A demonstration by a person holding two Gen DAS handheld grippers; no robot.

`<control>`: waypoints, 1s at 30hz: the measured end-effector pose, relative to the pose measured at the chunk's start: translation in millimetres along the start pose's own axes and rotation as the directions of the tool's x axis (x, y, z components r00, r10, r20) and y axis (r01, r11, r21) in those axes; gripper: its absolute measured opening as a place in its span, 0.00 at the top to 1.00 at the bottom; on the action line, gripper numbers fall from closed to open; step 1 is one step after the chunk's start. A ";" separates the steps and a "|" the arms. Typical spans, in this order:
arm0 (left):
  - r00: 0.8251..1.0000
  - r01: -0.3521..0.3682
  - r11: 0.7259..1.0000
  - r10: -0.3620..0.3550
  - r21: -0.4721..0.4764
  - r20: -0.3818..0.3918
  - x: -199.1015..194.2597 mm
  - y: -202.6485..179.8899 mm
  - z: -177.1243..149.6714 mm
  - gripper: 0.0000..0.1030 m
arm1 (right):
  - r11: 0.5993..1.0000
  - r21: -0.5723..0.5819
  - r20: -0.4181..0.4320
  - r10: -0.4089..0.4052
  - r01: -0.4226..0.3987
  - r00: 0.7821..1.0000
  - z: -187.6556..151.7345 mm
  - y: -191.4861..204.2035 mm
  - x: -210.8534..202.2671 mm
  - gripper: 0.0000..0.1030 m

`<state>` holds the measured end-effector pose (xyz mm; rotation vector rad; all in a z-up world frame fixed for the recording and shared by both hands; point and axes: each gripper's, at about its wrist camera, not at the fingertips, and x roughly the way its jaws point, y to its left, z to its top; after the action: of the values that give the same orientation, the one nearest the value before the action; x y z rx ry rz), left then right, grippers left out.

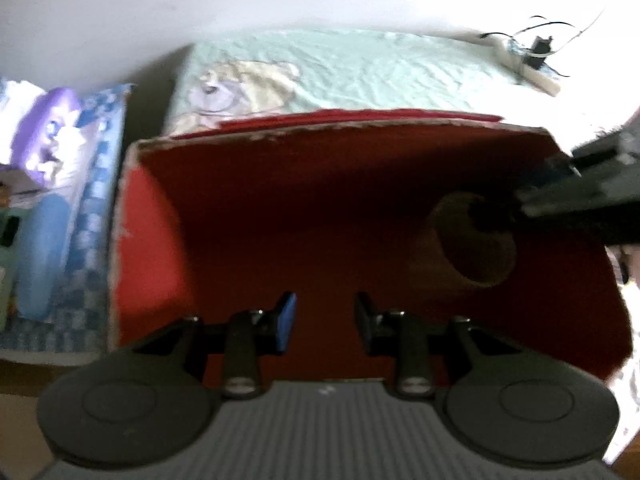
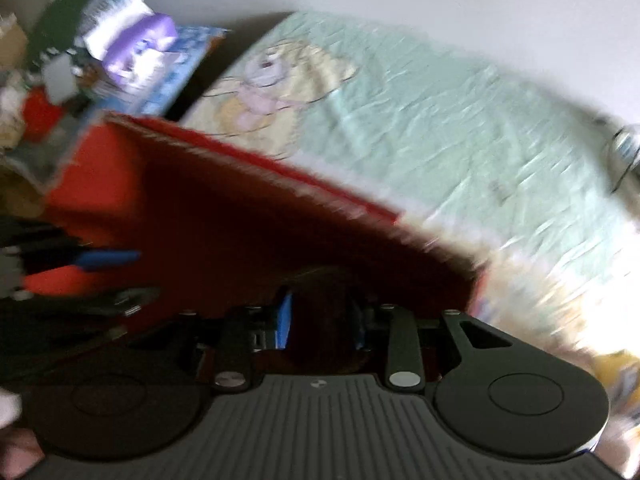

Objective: Organize objects
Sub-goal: 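Carry the tape roll into the red box and open the right gripper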

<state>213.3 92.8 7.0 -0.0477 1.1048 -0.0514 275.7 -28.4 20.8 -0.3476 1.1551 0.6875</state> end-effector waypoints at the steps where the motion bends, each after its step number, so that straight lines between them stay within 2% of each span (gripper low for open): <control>1: 1.000 -0.021 1.000 0.021 -0.007 0.003 0.9 2.5 0.8 0.67 | 0.999 0.017 -0.011 0.047 -0.046 0.999 -3.2 2.2 0.1 0.69; 4: 0.999 -0.043 0.998 0.043 -0.038 -0.004 3.0 12.3 1.3 0.67 | 0.992 0.037 -0.049 0.126 -0.125 0.991 -11.3 14.2 8.8 0.70; 9: 0.996 -0.088 0.995 0.087 -0.045 -0.032 11.0 16.8 1.9 0.65 | 0.986 0.088 -0.048 0.149 -0.145 0.988 -13.5 29.5 31.4 0.70; 12: 0.993 -0.109 0.993 0.107 -0.045 -0.040 12.5 16.4 4.2 0.63 | 0.982 0.149 -0.044 0.127 -0.119 0.991 -9.5 28.9 44.7 0.70; 15: 0.993 -0.113 0.993 0.111 -0.042 -0.041 14.6 14.9 5.4 0.63 | 0.975 0.202 -0.041 0.099 -0.089 0.994 -13.0 19.8 45.8 0.75; 19: 0.993 -0.116 0.993 0.114 -0.030 -0.041 16.8 10.1 7.0 0.61 | 0.971 0.239 -0.033 0.040 -0.031 0.999 -16.4 6.1 44.1 0.75; 20: 0.992 -0.117 0.993 0.116 -0.028 -0.041 17.1 8.5 7.1 0.61 | 0.967 0.253 -0.030 0.034 -0.025 0.999 -17.3 2.2 44.4 0.80; 23: 0.991 -0.123 0.992 0.122 -0.018 -0.044 19.1 3.8 7.8 0.59 | 0.957 0.286 -0.026 0.057 -0.047 0.998 -20.4 -6.4 44.3 0.84; 30: 0.990 -0.140 0.990 0.140 0.018 -0.035 21.9 -9.1 7.7 0.55 | 0.967 0.252 -0.005 0.029 -0.027 1.000 -23.3 4.1 46.6 0.83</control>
<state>229.9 82.4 -8.6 0.0444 1.1409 0.0654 267.2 -24.3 -30.6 -0.1192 1.2412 0.5558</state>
